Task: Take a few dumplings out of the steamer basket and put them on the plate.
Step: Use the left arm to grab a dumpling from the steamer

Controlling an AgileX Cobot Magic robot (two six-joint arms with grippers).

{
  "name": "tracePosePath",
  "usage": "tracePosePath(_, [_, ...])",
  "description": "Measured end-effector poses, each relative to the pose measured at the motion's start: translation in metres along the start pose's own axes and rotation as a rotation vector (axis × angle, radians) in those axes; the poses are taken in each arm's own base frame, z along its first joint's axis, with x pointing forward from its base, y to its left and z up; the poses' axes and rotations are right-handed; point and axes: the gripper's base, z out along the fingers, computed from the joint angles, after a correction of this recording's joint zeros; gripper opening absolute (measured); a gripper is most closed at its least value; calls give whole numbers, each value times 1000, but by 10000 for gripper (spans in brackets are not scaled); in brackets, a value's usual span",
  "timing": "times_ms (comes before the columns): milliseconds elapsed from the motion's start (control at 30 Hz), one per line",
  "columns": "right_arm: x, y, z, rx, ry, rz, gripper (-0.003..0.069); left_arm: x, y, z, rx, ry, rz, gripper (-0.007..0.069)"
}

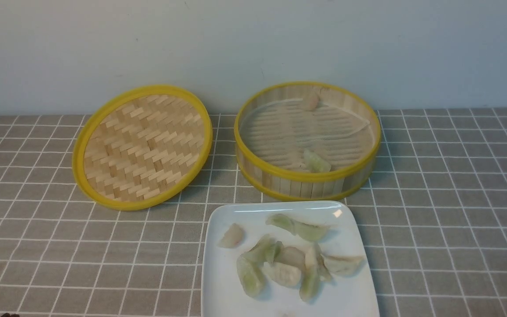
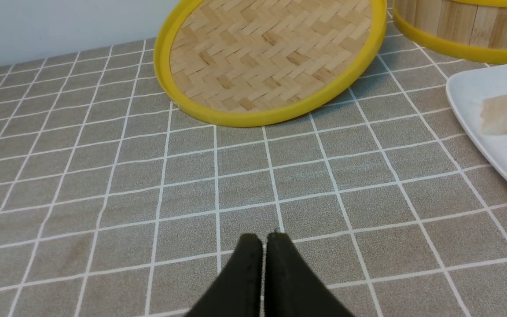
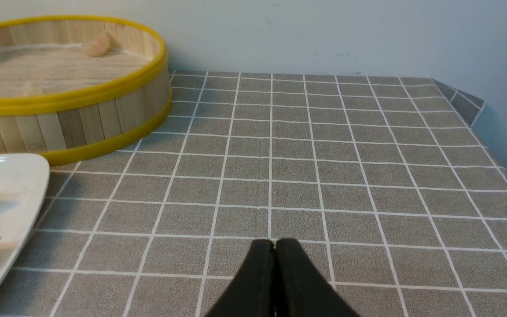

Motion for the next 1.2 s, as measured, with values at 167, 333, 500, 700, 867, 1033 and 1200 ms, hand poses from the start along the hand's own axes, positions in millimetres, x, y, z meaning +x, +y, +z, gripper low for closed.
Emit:
tracePosePath(167, [0,0,0,0,0,0,-14,0,0,0,-1,-3,0,-5])
tracePosePath(333, [0,0,0,0,0,0,-14,-19,2,-2,-7,-225,-176,-5])
tracePosePath(500, [0,0,0,0,0,0,-14,-42,13,-11,-46,-509,-418,-5])
tracePosePath(700, [0,0,0,0,0,0,-14,-66,31,-33,-121,-853,-617,-5])
tracePosePath(867, [0,0,0,0,0,0,-14,-129,27,-48,-25,-814,-579,-5])
tracePosePath(1033, [0,0,0,0,0,0,-14,-217,15,3,82,-163,-424,-5])
tracePosePath(1200, [0,0,0,0,0,0,-14,-257,6,77,208,382,-399,-5])
